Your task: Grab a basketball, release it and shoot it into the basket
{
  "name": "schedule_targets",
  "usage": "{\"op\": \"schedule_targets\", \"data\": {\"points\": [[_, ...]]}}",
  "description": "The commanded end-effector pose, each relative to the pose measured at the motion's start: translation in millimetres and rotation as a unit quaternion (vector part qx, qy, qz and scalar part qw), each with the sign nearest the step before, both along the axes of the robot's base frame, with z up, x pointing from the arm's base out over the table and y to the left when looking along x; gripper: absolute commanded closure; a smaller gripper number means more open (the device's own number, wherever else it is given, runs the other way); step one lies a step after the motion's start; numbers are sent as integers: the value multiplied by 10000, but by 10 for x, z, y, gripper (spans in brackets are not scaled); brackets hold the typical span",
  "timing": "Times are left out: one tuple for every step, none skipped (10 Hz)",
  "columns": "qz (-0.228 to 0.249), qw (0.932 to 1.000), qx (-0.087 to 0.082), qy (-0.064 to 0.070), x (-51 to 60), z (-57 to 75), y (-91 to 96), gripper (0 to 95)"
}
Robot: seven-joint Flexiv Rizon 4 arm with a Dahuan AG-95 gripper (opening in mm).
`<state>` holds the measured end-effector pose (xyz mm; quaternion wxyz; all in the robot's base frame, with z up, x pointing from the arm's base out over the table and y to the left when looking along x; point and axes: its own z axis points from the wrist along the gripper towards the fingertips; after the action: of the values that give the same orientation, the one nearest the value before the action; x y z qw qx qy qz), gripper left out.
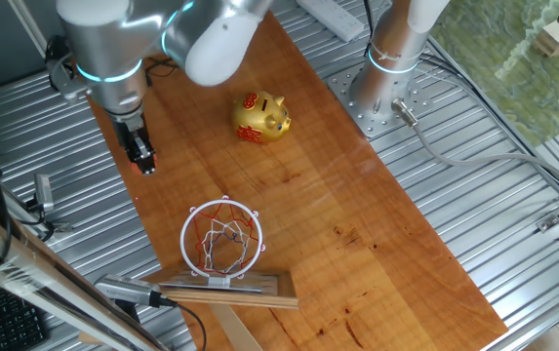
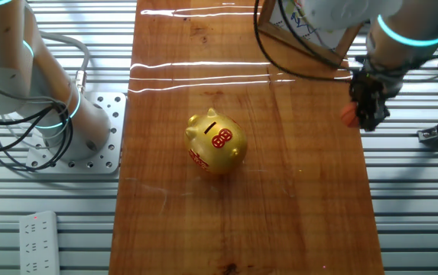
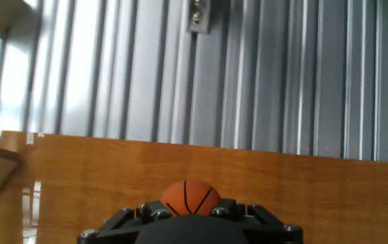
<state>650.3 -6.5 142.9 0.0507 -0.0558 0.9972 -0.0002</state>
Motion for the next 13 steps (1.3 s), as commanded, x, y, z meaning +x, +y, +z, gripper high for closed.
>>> {"op": "schedule_targets", "data": {"points": [[41, 10000, 13, -1, -29, 26, 21, 950], [62, 10000, 18, 2, -41, 45, 31, 950], [109, 9999, 19, 5, -56, 69, 43, 950], [152, 9999, 18, 2, -59, 73, 46, 950], [184, 9998, 21, 0, -58, 73, 47, 950], [225, 9997, 36, 1, -56, 75, 49, 950], [250, 9997, 21, 31, -44, 69, 57, 950], [272, 9996, -3, 40, -33, 61, 66, 950], [271, 9996, -9, 38, -25, 56, 75, 950], [264, 9996, -6, 36, -10, 46, 88, 950], [283, 9996, 16, 25, -5, 45, 99, 950], [299, 9995, 8, 31, -8, 50, 102, 950], [308, 9995, 9, 33, -8, 51, 102, 950]]}}
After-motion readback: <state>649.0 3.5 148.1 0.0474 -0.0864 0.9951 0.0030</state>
